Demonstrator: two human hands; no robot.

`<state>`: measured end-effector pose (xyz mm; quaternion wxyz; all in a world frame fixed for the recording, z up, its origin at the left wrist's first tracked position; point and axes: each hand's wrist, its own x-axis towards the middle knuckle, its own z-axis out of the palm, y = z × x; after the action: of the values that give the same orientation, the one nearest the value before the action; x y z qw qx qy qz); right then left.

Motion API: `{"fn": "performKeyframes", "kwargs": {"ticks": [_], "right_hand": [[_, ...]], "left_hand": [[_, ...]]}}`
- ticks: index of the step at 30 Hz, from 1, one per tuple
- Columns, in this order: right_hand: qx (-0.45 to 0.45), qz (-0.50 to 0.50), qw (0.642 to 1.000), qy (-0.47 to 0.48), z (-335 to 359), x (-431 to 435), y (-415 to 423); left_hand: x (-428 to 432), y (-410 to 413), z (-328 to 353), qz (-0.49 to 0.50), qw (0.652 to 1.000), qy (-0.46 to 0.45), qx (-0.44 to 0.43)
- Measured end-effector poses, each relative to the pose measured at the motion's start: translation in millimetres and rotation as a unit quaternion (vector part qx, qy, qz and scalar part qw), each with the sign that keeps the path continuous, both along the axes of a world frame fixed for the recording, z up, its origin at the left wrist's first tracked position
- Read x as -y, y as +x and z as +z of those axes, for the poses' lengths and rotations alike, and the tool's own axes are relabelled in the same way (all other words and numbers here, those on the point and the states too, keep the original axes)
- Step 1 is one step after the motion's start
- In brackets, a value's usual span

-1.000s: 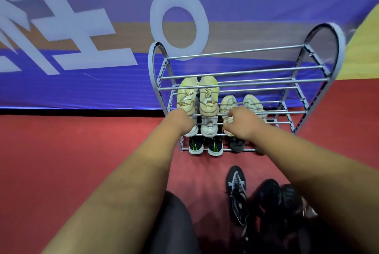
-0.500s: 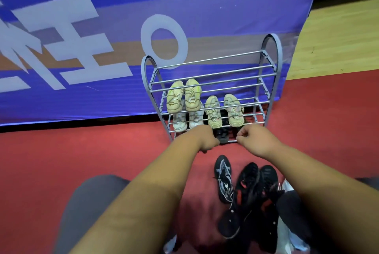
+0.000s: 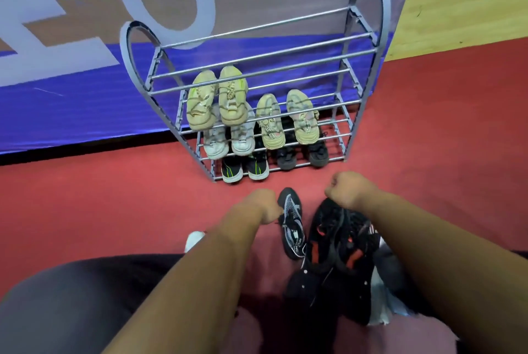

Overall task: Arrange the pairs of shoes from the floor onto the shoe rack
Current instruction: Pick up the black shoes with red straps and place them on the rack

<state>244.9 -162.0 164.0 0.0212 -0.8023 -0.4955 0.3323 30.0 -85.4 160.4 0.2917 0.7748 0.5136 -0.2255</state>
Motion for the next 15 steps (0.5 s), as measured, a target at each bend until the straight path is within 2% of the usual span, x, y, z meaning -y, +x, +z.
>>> {"fn": "performKeyframes", "kwargs": {"ticks": [8,12,15], "right_hand": [[-0.001,-0.066,0.997,-0.041,-108,-20,-1],[-0.006,-0.100,0.988,-0.115,-153,7,-3],[-0.007,-0.113,0.979,-0.169,-185,31,-7]], "left_hand": [[-9,18,-109,0.026,0.998,-0.045,-0.043],[8,26,-153,0.035,0.992,-0.091,-0.075],[30,32,-186,0.084,0.986,-0.141,-0.041]]}}
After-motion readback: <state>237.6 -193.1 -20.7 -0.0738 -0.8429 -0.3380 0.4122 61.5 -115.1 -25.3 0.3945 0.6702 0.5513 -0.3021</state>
